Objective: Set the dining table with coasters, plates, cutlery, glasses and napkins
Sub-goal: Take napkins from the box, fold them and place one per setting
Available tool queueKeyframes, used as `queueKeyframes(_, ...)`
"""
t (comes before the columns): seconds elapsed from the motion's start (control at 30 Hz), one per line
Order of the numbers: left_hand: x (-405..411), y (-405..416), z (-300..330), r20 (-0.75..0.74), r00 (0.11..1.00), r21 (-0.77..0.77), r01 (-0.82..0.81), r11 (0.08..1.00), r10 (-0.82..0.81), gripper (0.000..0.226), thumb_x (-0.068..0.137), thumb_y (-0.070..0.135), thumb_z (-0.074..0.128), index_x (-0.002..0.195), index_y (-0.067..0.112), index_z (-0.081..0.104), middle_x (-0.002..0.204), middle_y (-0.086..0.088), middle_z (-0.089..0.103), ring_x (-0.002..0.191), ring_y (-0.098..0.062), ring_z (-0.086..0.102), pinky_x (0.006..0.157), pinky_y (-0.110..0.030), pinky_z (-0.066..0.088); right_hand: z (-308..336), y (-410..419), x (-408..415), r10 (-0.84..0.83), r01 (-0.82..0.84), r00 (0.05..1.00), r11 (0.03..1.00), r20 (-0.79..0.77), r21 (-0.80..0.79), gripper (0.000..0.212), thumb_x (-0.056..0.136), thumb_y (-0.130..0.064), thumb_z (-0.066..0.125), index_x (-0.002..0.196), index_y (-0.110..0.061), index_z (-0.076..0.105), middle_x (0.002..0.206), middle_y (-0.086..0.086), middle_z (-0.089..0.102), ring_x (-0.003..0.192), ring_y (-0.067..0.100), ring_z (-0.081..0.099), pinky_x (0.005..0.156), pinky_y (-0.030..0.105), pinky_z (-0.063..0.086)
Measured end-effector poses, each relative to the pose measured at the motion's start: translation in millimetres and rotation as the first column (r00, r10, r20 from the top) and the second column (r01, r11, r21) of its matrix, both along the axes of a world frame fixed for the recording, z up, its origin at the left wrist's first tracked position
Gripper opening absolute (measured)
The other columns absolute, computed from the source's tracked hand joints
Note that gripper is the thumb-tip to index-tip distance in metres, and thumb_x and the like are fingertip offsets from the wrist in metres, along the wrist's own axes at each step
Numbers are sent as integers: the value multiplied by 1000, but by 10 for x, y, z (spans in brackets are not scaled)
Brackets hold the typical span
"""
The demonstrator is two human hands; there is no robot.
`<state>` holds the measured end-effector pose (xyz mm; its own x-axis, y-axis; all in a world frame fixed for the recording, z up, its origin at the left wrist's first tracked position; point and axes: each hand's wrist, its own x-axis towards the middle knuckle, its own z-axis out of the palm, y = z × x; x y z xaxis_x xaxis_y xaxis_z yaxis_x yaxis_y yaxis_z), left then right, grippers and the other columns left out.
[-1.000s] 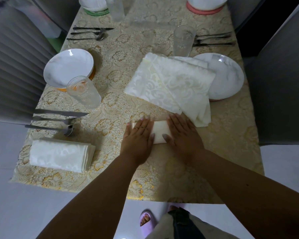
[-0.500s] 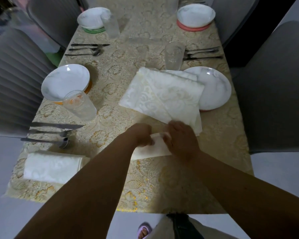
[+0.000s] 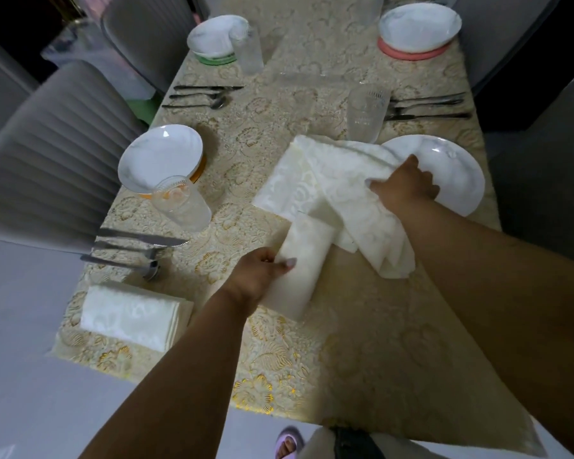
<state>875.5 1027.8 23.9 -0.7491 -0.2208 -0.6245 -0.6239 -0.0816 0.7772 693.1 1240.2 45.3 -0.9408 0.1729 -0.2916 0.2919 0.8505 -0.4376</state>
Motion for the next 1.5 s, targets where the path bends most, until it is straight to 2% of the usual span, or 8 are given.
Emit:
queueKeyframes(0.27,47,-102,55,-24,947,137,-315,939,321,22,80,9,75,75,13,54,84,-10,69,74,-26,66,70,-43,57,-61,-195,129,200,-200,971,980,-128,11,44,94,-33,54,129,-6,51,131,15,54,122,34,50,99,38,40)
queueKeyframes(0.53,193,-202,194,-95,910,211,-379,901,405,30,79,8,74,68,17,48,86,-11,65,88,-27,60,87,-56,50,84,-383,766,563,-451,759,816,-326,360,26,93,-29,52,108,-11,63,99,11,67,95,29,60,79,34,42)
queueKeyframes(0.7,423,-330,309,-149,897,277,-366,888,416,32,79,6,72,65,18,47,81,-9,65,77,-24,61,78,-45,53,47,-564,1319,781,-700,601,617,-170,359,37,92,-31,52,126,-21,58,105,8,67,99,26,60,84,32,45)
queueKeyframes(0.93,883,-534,420,-129,916,304,-328,895,379,22,77,9,74,77,14,53,108,-22,64,95,-32,62,89,-60,49,164,-694,2058,826,-819,541,474,158,324,33,90,-36,51,119,-24,63,115,2,61,109,22,54,90,32,39)
queueKeyframes(1.1,1210,-624,493,-133,892,369,-361,856,433,25,81,4,71,70,15,51,84,-11,70,74,-26,67,77,-46,55,571,-967,2295,534,-517,845,827,22,-222,32,89,-28,56,117,-14,64,121,6,59,117,25,50,99,37,40)
queueKeyframes(1.23,1519,-660,579,-146,899,426,-320,846,413,15,83,6,70,77,9,56,94,-18,71,81,-30,69,78,-46,58,617,-1433,2650,349,-191,930,723,112,-664,43,90,-44,57,99,-3,65,89,12,67,82,26,61,76,34,44)
queueKeyframes(1.4,1938,-1004,729,-222,970,-27,-110,994,102,24,79,18,78,74,13,55,75,-7,64,67,-16,59,62,-27,53,454,-1727,2854,197,5,974,488,115,-873,71,72,-28,80,132,-14,44,117,4,59,105,20,58,86,32,46)
queueKeyframes(1.5,2139,-1316,812,-206,944,-354,174,919,-259,21,80,22,78,76,14,59,58,12,54,46,4,44,47,-9,35,503,-1803,2882,493,-520,842,634,-219,-572,90,70,-26,83,143,-33,31,132,-7,46,122,9,42,103,27,36)
